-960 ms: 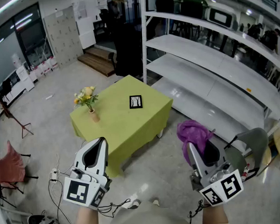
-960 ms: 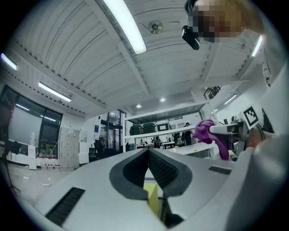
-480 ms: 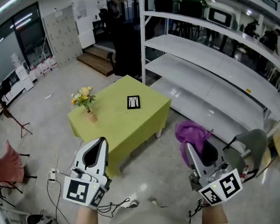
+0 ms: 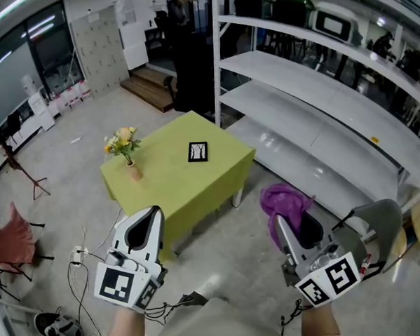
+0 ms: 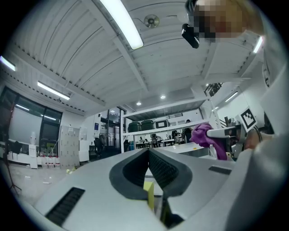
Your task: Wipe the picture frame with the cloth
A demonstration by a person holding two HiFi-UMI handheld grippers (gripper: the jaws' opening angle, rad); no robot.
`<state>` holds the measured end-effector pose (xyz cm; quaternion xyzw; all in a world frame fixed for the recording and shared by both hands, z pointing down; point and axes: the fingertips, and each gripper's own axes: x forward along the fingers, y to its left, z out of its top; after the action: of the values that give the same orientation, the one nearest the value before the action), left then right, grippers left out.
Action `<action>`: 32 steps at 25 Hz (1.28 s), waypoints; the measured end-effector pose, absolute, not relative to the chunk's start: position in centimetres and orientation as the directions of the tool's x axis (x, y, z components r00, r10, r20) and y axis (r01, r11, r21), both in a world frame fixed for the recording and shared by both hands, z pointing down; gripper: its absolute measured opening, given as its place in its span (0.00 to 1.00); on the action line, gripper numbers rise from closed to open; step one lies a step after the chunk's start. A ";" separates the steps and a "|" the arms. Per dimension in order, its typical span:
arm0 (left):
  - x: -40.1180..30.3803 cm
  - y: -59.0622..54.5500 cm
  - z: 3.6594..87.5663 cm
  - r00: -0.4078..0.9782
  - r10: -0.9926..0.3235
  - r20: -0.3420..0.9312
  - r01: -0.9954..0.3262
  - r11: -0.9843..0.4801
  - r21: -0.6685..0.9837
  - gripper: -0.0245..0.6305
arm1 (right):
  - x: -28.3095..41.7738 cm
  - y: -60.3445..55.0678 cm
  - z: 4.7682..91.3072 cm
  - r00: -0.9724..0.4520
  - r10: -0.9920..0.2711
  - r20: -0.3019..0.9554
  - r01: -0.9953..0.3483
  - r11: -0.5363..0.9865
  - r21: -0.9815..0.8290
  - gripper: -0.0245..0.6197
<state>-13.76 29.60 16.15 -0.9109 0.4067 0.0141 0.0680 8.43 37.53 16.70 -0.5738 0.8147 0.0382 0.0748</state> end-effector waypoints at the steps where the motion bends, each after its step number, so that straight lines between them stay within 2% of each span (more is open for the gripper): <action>1: -13.4 29.7 16.2 0.669 -0.739 -0.078 -0.742 -0.660 -0.118 0.05 | 8.8 37.5 16.9 -0.330 -0.930 -0.164 -0.940 0.339 -0.029 0.27; 16: -11.6 28.0 18.6 0.664 -0.744 -0.075 -0.747 -0.652 -0.130 0.05 | 10.4 35.0 20.6 -0.339 -0.930 -0.140 -0.936 0.348 -0.045 0.27; 32: -10.6 18.3 20.6 0.660 -0.750 -0.039 -0.749 -0.653 -0.108 0.05 | 12.4 24.9 23.6 -0.318 -0.945 -0.073 -0.943 0.323 -0.073 0.27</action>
<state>-10.62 18.26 20.64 -0.9092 0.4124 -0.0046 0.0572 12.36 24.88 23.56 -0.5816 0.8118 -0.0087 0.0510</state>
